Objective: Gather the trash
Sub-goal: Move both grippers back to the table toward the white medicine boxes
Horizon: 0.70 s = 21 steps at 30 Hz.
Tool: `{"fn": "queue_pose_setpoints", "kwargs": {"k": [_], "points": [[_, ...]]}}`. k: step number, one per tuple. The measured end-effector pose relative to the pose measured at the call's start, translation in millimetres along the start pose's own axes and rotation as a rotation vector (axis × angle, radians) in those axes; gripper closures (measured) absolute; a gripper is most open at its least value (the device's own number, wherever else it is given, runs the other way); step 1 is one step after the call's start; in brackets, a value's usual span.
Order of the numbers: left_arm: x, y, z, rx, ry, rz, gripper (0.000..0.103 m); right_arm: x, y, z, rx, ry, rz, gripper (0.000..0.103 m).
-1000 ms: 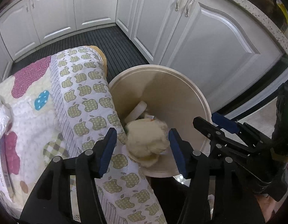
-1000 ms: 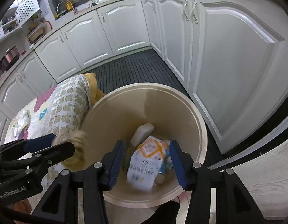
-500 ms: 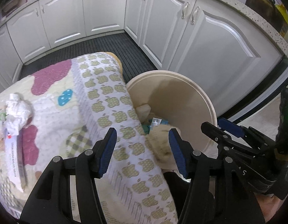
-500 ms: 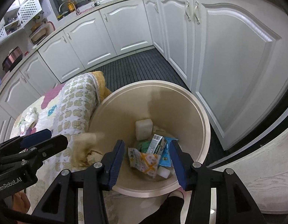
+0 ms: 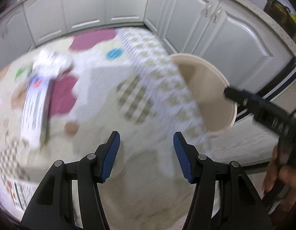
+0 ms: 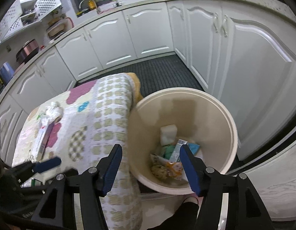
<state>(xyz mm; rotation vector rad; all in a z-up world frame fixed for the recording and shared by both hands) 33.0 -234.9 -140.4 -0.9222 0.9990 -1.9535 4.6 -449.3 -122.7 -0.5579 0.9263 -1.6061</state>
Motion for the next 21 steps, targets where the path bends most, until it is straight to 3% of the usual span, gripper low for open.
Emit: {"fn": "queue_pose_setpoints", "kwargs": {"k": [11, 19, 21], "points": [[-86, -54, -64, -0.013, -0.049, 0.065, 0.047, -50, 3, 3, -0.004, -0.077, 0.047, 0.043], [-172, -72, -51, 0.047, -0.110, 0.197, 0.047, -114, 8, -4, -0.029, -0.173, 0.128, 0.043], [-187, -79, -47, 0.062, -0.152, 0.173, 0.047, -130, 9, -6, -0.042, -0.198, 0.153, 0.042]]}}
Point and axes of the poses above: each gripper's, at about its wrist camera, not at the fingertips, and y roughly the way its jaws point, x to its right, z to its top, the point moved 1 cm from there along y, roughly the way its jaws point, and after that the axes turned 5 degrees about -z, right-handed, at the moved point
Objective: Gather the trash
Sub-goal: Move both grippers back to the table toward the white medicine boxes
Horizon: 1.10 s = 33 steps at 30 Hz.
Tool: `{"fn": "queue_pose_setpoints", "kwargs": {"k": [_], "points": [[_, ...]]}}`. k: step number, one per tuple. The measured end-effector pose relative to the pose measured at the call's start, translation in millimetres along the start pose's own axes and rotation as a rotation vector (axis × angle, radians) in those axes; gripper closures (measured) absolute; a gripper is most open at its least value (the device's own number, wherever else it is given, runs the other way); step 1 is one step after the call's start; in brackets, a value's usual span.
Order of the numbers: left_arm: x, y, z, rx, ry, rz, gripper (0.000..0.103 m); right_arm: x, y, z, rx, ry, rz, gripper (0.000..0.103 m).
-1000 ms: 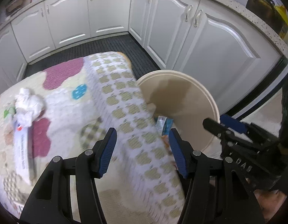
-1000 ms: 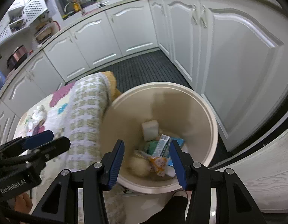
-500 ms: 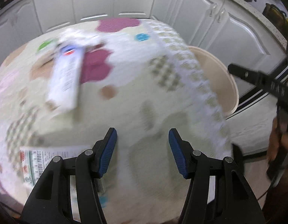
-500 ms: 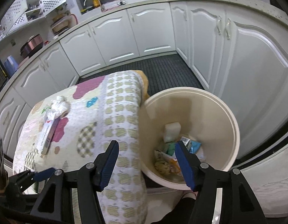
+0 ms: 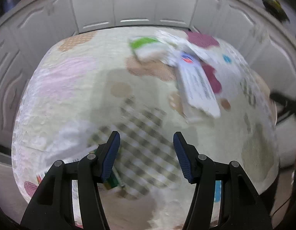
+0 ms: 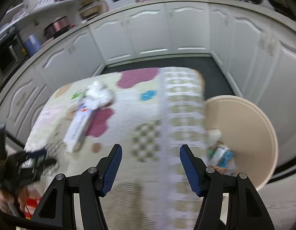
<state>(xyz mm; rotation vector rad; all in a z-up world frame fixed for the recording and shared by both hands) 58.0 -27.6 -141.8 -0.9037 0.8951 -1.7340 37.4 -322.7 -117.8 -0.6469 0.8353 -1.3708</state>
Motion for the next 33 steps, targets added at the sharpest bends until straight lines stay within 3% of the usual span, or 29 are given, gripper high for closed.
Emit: {"fn": "queue_pose_setpoints", "kwargs": {"k": [2, 8, 13, 20, 22, 29, 31, 33], "points": [[-12, -11, 5, 0.020, -0.035, -0.039, 0.047, -18, 6, 1, -0.012, -0.026, 0.022, 0.034], [-23, -52, 5, 0.069, -0.020, -0.067, 0.046, -57, 22, 3, -0.046, -0.085, 0.070, 0.033], [-26, -72, -24, 0.027, 0.042, -0.033, 0.046, -77, 31, 5, -0.056, -0.114, 0.095, 0.033], [-22, -62, -65, -0.055, 0.082, -0.044, 0.046, -87, 36, 6, -0.066, -0.123, 0.101, 0.033], [-21, -54, -63, -0.051, 0.088, -0.018, 0.046, -87, 36, 6, -0.069, -0.125, 0.100, 0.033], [-28, -23, -24, 0.070, 0.117, 0.161, 0.046, -87, 37, 4, -0.077, -0.115, 0.083, 0.033], [-35, -17, -12, 0.081, 0.100, 0.177, 0.046, -86, 40, 6, -0.081, -0.101, 0.080, 0.033], [-42, -16, 0, 0.078, 0.055, 0.136, 0.047, -88, 44, 9, -0.088, -0.084, 0.086, 0.033]]}}
Point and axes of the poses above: each gripper's, at about its wrist camera, not at the fingertips, and y roughly the way its jaws point, x to its right, z to its top, the point moved 1 cm from there along y, roughly the way its jaws point, and after that the axes turned 5 degrees about -z, right-handed, at the moved point
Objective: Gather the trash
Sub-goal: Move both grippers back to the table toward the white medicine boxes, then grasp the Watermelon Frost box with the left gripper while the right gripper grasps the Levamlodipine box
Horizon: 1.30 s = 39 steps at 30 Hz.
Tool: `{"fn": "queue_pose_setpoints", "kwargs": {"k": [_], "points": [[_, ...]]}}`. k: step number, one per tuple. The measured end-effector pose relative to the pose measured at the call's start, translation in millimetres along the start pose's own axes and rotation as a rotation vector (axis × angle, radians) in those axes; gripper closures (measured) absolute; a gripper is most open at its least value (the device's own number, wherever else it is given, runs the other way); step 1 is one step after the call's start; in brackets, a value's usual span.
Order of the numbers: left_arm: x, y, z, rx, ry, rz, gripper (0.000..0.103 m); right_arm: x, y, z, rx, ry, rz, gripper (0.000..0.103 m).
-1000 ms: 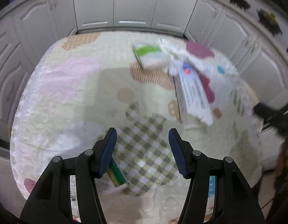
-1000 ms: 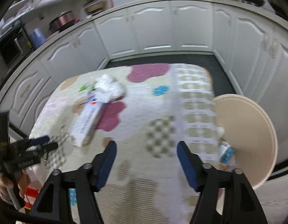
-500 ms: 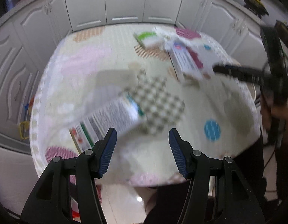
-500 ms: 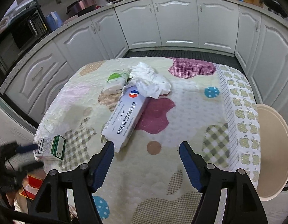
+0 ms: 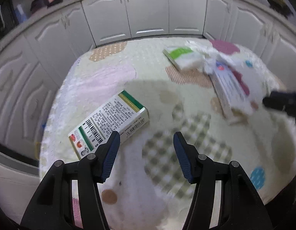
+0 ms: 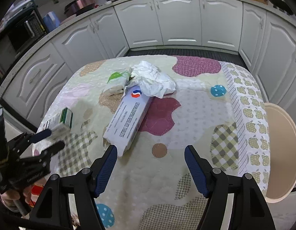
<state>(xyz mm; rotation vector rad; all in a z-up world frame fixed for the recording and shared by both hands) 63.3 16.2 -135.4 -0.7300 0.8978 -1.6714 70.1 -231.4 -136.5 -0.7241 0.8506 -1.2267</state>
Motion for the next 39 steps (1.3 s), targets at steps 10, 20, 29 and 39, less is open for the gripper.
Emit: {"fn": "queue_pose_setpoints", "kwargs": {"k": [10, 20, 29, 39], "points": [[-40, -39, 11, 0.040, -0.135, -0.175, 0.030, -33, 47, 29, -0.042, 0.012, -0.011, 0.027], [-55, -10, 19, 0.023, -0.029, -0.090, 0.030, -39, 67, 37, -0.049, -0.012, -0.068, 0.026], [-58, 16, 20, -0.065, 0.128, -0.067, 0.030, -44, 69, 35, -0.039, -0.051, -0.101, 0.026], [-37, 7, 13, -0.050, 0.169, -0.008, 0.072, -34, 39, 10, -0.045, -0.083, -0.005, 0.054]]}}
Point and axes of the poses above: each gripper's, at about its wrist camera, not at the fingertips, and y roughly the way its jaws point, x to its right, z to its top, the point moved 1 cm from there along y, roughly the way its jaws point, and after that the axes turned 5 degrees about -z, right-handed, at the moved point
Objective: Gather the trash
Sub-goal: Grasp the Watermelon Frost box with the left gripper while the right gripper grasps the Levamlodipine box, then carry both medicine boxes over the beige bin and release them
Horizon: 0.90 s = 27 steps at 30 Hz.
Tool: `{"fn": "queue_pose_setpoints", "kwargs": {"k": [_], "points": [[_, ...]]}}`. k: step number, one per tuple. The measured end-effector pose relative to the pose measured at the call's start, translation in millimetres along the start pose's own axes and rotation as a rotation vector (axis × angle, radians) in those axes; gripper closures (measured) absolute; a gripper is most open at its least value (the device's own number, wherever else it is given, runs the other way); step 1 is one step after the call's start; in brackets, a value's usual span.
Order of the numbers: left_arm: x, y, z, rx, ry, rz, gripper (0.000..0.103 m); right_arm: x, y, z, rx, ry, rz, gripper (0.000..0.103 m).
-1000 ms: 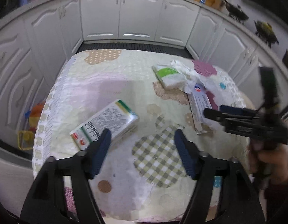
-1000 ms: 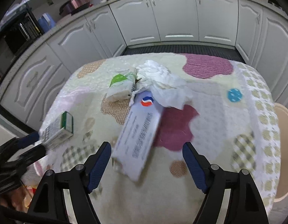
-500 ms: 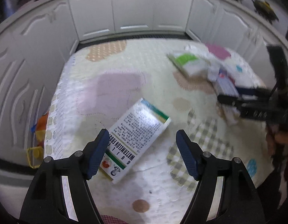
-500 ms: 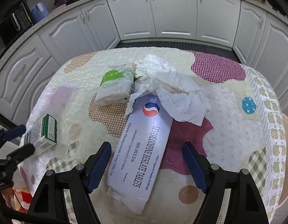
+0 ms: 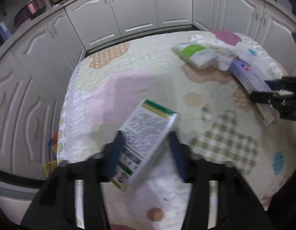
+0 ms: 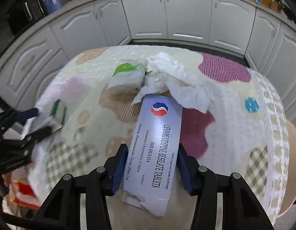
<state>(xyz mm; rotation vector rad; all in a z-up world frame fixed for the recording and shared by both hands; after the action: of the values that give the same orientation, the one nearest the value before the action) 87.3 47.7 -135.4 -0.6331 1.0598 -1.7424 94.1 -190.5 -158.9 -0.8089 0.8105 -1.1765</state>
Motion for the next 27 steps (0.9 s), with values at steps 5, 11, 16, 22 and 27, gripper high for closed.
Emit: {"fn": "queue_pose_setpoints", "kwargs": {"k": [5, 11, 16, 22, 27], "points": [[8, -8, 1, -0.006, -0.007, -0.020, 0.089, 14, -27, -20, 0.023, 0.016, 0.028, 0.054], [-10, -8, 0, 0.003, -0.019, -0.005, 0.027, 19, -39, -31, 0.031, 0.028, 0.041, 0.054], [-21, 5, -1, -0.024, -0.002, -0.040, 0.021, 18, -42, -36, 0.029, 0.025, 0.059, 0.054], [-15, 28, 6, -0.055, 0.015, -0.022, 0.028, 12, -41, -32, 0.034, 0.022, 0.069, 0.054], [0, 14, 7, -0.031, -0.021, -0.037, 0.041, 13, -50, -32, 0.055, 0.005, 0.060, 0.055]]}}
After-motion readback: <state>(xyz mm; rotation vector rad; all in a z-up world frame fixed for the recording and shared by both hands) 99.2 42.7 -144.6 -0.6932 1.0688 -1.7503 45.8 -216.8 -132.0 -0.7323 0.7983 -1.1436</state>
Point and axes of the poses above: each gripper's, at about its wrist camera, not at the fingertips, and y roughly the way its jaws point, x to its right, z to its top, the point moved 1 cm from there along y, roughly the way its jaws point, and after that the axes turned 5 degrees about -z, right-handed, at the moved point
